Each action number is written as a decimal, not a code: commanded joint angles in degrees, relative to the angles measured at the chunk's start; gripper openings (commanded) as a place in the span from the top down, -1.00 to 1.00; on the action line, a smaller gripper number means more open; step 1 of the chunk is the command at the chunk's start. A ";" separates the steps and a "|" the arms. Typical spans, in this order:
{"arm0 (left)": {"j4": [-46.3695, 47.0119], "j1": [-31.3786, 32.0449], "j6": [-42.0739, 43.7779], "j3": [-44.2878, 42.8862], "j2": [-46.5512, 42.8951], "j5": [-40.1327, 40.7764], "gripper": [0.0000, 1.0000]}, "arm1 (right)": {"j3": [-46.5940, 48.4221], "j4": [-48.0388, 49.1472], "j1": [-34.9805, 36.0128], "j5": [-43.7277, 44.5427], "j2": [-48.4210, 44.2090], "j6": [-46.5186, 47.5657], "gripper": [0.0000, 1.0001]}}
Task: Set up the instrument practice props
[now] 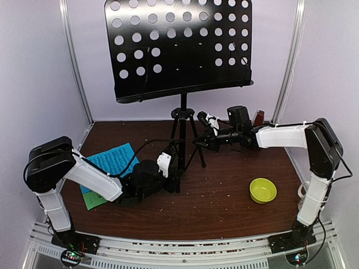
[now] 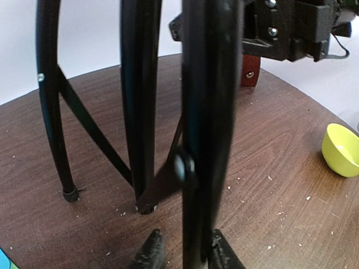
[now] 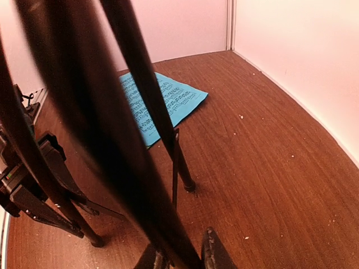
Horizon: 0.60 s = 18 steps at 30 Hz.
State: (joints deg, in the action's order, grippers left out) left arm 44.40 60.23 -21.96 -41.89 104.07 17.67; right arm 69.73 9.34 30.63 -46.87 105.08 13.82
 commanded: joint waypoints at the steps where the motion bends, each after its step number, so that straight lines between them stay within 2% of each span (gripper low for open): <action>1: 0.88 -0.06 1.05 1.58 -2.68 0.11 0.52 | -3.02 0.62 0.65 -0.78 -3.25 -3.23 0.68; 7: 1.47 -0.06 2.14 3.71 -4.57 -1.18 0.72 | -5.58 1.39 0.90 0.25 -5.25 -3.53 0.84; 10: 1.40 -0.06 2.91 4.89 -5.50 -1.35 0.71 | -6.99 1.67 1.53 1.57 -5.96 -3.39 0.98; 12: 1.35 -0.09 3.56 5.50 -6.28 -2.03 0.56 | -7.43 0.95 2.21 2.28 -6.22 -3.19 1.00; 16: 0.69 -0.11 4.90 6.01 -8.15 -2.76 0.05 | -9.02 1.49 3.96 4.33 -7.47 -4.72 1.00; 18: 0.47 -0.19 5.59 5.79 -8.55 -2.66 -0.12 | -9.99 2.59 5.06 5.51 -8.05 -6.63 1.00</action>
State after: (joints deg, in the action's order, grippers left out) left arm 43.29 60.20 -18.33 -36.38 97.84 15.62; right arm 62.17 13.02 33.08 -41.34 99.26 13.54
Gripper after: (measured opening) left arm 0.502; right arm 0.161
